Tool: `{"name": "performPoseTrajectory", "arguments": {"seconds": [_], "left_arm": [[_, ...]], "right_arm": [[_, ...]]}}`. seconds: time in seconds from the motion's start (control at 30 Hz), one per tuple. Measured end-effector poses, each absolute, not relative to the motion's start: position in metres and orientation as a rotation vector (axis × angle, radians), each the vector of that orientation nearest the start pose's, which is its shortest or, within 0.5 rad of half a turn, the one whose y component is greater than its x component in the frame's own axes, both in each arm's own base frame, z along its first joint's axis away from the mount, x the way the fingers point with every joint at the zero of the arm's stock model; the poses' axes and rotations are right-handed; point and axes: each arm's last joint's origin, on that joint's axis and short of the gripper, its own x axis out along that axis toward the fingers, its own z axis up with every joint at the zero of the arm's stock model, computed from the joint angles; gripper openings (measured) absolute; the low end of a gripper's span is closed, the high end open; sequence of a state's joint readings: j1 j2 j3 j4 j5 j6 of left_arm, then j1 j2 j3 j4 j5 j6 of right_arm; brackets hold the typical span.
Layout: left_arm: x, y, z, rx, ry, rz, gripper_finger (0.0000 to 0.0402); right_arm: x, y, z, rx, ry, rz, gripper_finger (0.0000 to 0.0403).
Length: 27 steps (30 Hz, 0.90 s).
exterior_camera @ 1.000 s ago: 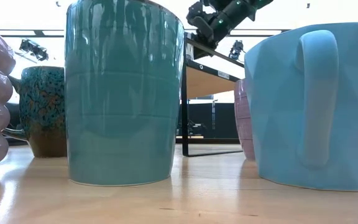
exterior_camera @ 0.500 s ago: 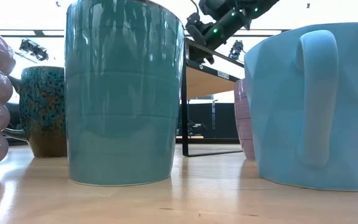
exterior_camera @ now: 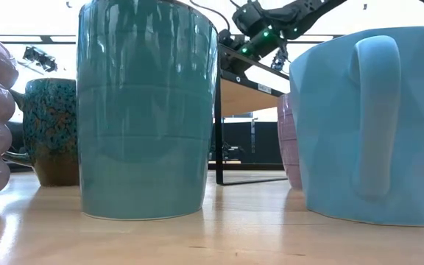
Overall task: Place coffee mugs
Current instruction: Put the blue patterned mug on the shelf
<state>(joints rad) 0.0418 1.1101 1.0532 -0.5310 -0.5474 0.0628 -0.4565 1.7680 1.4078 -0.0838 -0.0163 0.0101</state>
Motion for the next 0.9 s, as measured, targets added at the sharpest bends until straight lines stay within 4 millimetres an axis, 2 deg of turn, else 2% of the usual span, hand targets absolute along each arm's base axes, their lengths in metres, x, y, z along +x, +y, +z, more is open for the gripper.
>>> {"name": "performPoseTrajectory", "arguments": {"seconds": [0.3, 0.9], "left_arm": [[0.22, 0.026, 0.341, 0.201, 0.557, 0.649, 0.0172], [0.22, 0.026, 0.347, 0.183, 0.5, 0.655, 0.0172]], "right_arm": [[0.37, -0.192, 0.284, 0.176, 0.392, -0.505, 0.0039], [0.372, -0.199, 0.285, 0.209, 0.321, -0.577, 0.0039]]}}
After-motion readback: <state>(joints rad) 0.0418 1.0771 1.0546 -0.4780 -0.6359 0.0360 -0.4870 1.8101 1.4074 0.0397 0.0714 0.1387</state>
